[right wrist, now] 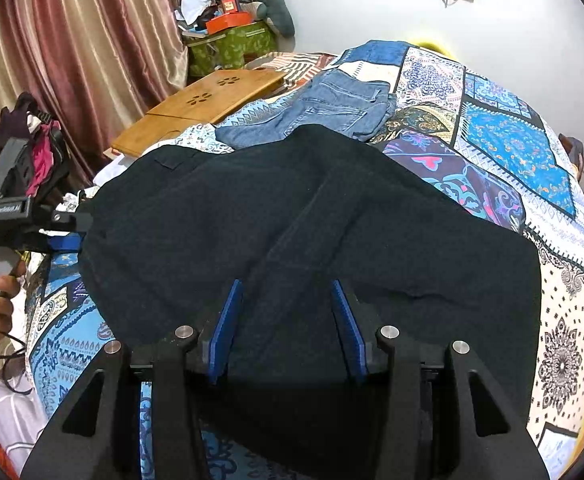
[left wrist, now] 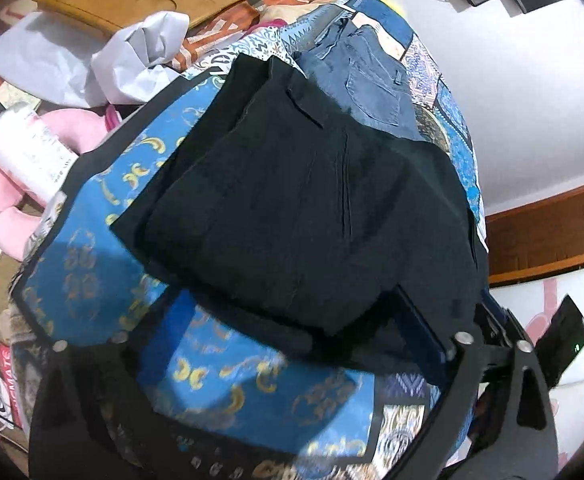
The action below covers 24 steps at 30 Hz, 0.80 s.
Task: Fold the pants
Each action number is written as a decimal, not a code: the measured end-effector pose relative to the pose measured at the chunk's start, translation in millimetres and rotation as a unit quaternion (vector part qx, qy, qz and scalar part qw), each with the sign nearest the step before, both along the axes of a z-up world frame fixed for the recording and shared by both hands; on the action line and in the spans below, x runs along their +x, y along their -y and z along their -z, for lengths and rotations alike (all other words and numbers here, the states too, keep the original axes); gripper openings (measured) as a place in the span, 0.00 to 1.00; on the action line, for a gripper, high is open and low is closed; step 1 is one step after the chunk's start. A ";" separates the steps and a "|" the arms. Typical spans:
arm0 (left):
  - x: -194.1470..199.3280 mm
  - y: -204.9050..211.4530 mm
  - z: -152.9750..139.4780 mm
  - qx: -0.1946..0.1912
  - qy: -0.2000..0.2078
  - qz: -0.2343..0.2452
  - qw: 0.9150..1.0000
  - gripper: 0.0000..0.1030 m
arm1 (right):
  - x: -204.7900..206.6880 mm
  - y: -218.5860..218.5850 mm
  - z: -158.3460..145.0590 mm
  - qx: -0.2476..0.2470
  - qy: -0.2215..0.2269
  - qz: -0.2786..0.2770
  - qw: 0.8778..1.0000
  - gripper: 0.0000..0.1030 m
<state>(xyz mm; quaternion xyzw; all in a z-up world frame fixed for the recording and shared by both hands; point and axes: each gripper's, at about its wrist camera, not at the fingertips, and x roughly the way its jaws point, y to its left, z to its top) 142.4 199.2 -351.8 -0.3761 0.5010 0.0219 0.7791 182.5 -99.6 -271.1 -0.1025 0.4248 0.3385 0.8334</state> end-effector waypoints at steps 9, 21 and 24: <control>33.8 -0.5 11.4 0.046 -0.038 -0.020 0.998 0.71 | -0.5 0.8 1.0 0.007 -0.001 -0.001 1.000 0.44; 43.7 24.5 -32.4 0.171 -0.002 0.030 0.985 0.18 | -2.6 10.4 -6.6 0.026 0.001 0.017 1.000 0.44; 45.5 34.7 -61.2 0.198 0.031 0.043 0.979 0.17 | -5.6 23.2 -18.9 0.038 0.020 0.033 0.999 0.44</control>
